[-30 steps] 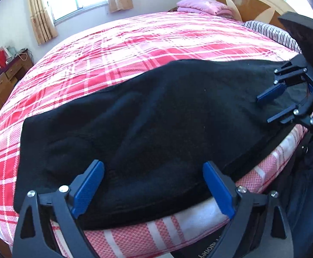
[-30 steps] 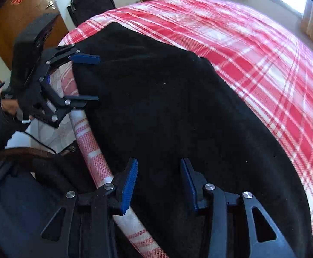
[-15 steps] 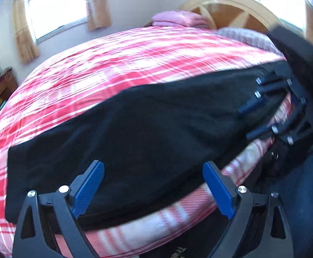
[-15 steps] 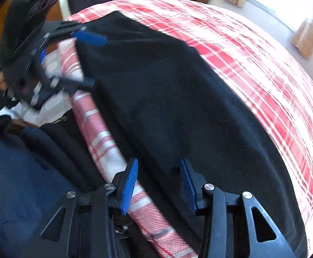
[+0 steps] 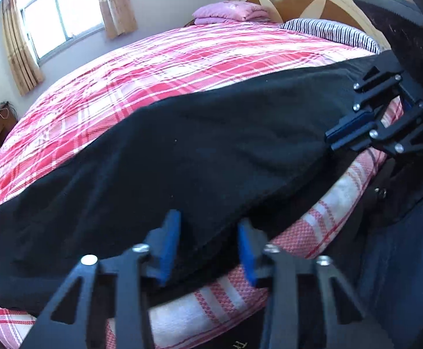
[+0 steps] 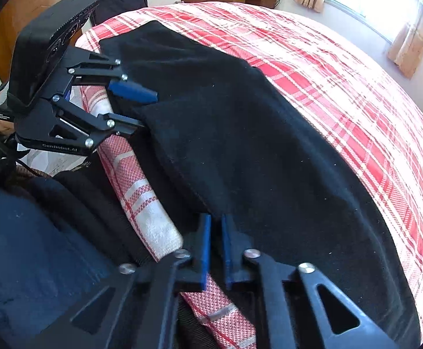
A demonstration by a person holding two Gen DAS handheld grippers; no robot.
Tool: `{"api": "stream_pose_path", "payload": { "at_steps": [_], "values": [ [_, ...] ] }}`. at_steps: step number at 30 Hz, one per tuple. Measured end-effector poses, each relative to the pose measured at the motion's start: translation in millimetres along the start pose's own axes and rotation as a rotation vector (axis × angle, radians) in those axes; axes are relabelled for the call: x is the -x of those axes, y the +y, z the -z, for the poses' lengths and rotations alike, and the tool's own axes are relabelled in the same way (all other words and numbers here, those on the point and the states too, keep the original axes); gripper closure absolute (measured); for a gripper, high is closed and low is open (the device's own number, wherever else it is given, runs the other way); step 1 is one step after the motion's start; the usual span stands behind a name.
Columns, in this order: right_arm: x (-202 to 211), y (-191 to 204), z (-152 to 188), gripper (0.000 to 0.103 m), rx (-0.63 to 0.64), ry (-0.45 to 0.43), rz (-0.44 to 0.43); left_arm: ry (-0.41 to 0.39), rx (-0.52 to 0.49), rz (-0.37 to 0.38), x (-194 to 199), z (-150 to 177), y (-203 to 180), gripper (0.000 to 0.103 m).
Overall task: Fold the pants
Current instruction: 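Fold the held pants edge with the right gripper toward the left tool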
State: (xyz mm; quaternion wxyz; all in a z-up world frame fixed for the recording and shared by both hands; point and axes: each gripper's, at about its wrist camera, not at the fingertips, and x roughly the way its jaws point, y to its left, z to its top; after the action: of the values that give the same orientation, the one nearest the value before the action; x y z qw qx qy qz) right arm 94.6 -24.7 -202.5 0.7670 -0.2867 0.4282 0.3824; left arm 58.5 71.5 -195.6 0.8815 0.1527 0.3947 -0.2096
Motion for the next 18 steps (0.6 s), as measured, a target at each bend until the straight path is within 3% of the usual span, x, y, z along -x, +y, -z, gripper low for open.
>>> {"api": "stream_pose_path", "payload": {
  "at_steps": [3,8,11,15,16,18],
  "values": [
    [9,1,-2,0.099,-0.013,-0.013,-0.024,0.010,0.008,0.045,5,1,4,0.087],
    [12,4,-1,0.099,-0.007,-0.001,-0.063,0.035,-0.013,0.113,11,5,5,0.087],
    [-4,0,3,0.099,-0.027,0.055,-0.070,0.053,-0.038,0.115,6,9,3,0.087],
    [-9,-9,3,0.098,-0.067,0.062,-0.112,0.060,-0.084,0.098,11,8,-4,0.086],
    [-7,-10,3,0.095,-0.073,0.058,-0.116,0.053,-0.101,0.096,14,7,-5,0.084],
    [-1,-11,5,0.079,-0.076,0.049,-0.104,0.039,-0.120,0.105,20,7,-7,0.075]
  ]
}}
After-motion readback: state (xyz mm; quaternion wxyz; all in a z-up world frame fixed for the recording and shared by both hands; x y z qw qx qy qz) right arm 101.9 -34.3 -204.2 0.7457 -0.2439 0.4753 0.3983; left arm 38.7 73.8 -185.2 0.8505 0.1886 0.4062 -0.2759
